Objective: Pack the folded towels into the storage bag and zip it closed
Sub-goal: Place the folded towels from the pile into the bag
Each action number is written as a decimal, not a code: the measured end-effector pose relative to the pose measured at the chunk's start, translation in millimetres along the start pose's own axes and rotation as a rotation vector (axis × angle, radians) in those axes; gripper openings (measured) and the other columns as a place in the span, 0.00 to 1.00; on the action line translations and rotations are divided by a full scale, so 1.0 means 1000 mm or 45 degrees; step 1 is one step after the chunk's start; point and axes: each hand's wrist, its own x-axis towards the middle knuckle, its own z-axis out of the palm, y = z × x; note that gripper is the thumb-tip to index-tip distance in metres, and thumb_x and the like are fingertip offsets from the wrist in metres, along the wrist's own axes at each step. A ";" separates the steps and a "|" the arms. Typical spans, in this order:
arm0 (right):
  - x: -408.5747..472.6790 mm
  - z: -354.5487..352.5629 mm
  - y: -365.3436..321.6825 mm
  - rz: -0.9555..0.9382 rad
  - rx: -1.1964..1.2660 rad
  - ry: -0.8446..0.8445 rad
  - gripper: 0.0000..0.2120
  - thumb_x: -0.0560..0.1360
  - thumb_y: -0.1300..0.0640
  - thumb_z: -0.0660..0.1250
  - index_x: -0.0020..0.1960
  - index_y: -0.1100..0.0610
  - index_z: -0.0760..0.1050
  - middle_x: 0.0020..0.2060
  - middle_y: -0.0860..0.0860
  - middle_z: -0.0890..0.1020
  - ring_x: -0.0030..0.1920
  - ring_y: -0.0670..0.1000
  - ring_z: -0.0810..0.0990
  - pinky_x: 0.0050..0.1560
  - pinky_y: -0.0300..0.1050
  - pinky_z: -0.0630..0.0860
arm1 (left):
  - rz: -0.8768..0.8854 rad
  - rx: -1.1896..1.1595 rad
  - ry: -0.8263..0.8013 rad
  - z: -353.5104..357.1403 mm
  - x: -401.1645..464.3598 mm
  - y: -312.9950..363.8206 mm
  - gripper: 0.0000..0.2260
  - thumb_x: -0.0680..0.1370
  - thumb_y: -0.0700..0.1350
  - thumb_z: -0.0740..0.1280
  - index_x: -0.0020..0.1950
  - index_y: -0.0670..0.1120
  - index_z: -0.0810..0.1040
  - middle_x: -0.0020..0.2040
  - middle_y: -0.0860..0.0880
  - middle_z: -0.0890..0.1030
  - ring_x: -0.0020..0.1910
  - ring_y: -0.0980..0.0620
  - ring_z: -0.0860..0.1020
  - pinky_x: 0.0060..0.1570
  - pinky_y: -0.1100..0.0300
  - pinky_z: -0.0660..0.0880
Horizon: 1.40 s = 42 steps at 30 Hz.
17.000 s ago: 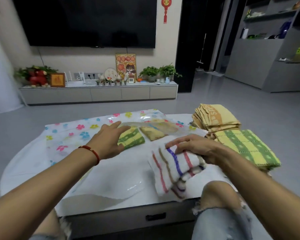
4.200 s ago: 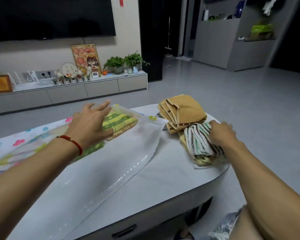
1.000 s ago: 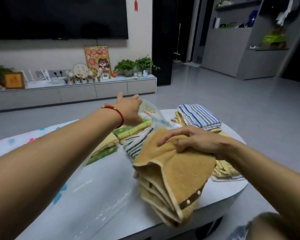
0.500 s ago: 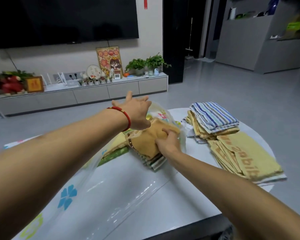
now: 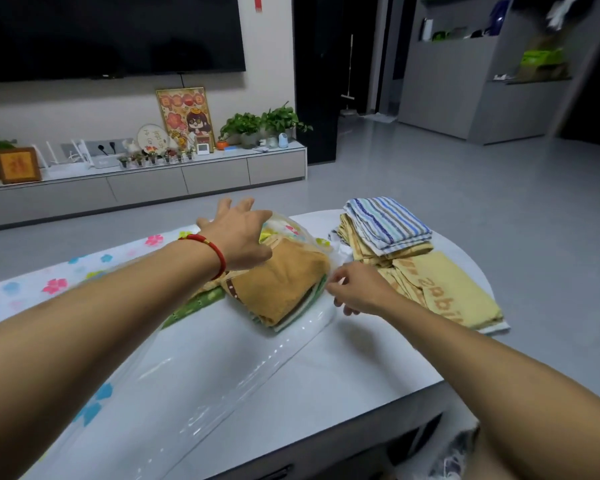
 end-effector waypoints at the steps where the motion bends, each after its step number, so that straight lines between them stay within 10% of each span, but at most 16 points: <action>1: -0.005 -0.014 0.012 0.041 -0.056 0.083 0.10 0.76 0.56 0.67 0.50 0.56 0.86 0.35 0.52 0.87 0.34 0.55 0.87 0.32 0.45 0.82 | 0.011 -0.008 0.007 0.004 -0.001 0.000 0.33 0.75 0.52 0.68 0.78 0.54 0.59 0.81 0.46 0.53 0.78 0.38 0.48 0.68 0.26 0.56; 6: -0.013 -0.073 0.090 0.338 -0.457 0.467 0.14 0.77 0.59 0.65 0.59 0.52 0.84 0.60 0.57 0.83 0.62 0.60 0.78 0.61 0.54 0.78 | 0.060 0.019 0.032 0.019 -0.008 -0.001 0.32 0.75 0.55 0.68 0.77 0.55 0.60 0.80 0.46 0.54 0.78 0.39 0.48 0.68 0.26 0.57; 10: -0.014 -0.086 0.143 0.662 -0.549 0.300 0.24 0.81 0.53 0.58 0.77 0.49 0.65 0.74 0.62 0.69 0.73 0.65 0.66 0.71 0.59 0.66 | 0.075 -0.006 0.051 0.023 -0.013 -0.002 0.32 0.75 0.54 0.68 0.77 0.57 0.61 0.80 0.46 0.55 0.78 0.38 0.49 0.68 0.27 0.58; 15: -0.016 -0.092 0.157 0.675 -0.473 0.330 0.29 0.79 0.44 0.68 0.76 0.47 0.63 0.69 0.60 0.74 0.69 0.65 0.72 0.66 0.59 0.70 | 0.074 -0.021 0.041 0.026 -0.014 -0.001 0.31 0.75 0.52 0.68 0.77 0.57 0.62 0.80 0.45 0.55 0.78 0.38 0.49 0.69 0.29 0.58; 21: -0.016 -0.114 0.146 0.591 0.100 0.206 0.34 0.70 0.62 0.78 0.71 0.43 0.71 0.67 0.57 0.74 0.63 0.61 0.76 0.56 0.52 0.78 | 0.069 0.073 0.049 0.026 -0.023 -0.003 0.30 0.74 0.51 0.68 0.75 0.59 0.64 0.80 0.46 0.55 0.77 0.38 0.50 0.66 0.27 0.61; 26: -0.035 -0.119 0.128 0.533 0.708 -0.048 0.18 0.72 0.66 0.75 0.55 0.46 0.86 0.58 0.57 0.86 0.53 0.57 0.87 0.43 0.47 0.85 | 0.050 0.228 0.066 0.017 -0.047 -0.025 0.26 0.74 0.58 0.68 0.72 0.60 0.70 0.79 0.46 0.58 0.76 0.36 0.54 0.65 0.28 0.63; 31: -0.061 -0.108 0.077 0.212 0.793 -0.263 0.15 0.73 0.57 0.77 0.59 0.48 0.85 0.56 0.54 0.88 0.54 0.56 0.88 0.52 0.51 0.84 | -0.068 0.269 -0.021 0.007 -0.091 -0.065 0.26 0.72 0.68 0.62 0.68 0.61 0.75 0.76 0.48 0.66 0.71 0.38 0.63 0.62 0.32 0.69; 38: -0.103 0.000 -0.057 -0.023 0.830 -0.749 0.13 0.77 0.66 0.73 0.58 0.54 0.84 0.50 0.56 0.88 0.43 0.52 0.87 0.38 0.43 0.83 | -0.026 0.324 -0.031 -0.018 -0.119 -0.107 0.28 0.73 0.59 0.66 0.71 0.52 0.70 0.78 0.55 0.63 0.65 0.40 0.70 0.55 0.35 0.75; 42: -0.095 0.092 -0.125 0.032 1.300 -0.477 0.14 0.78 0.67 0.70 0.62 0.55 0.82 0.55 0.62 0.87 0.48 0.56 0.86 0.45 0.48 0.84 | -0.040 0.262 -0.011 -0.035 -0.109 -0.107 0.31 0.71 0.59 0.65 0.71 0.46 0.70 0.79 0.52 0.61 0.68 0.39 0.70 0.60 0.35 0.73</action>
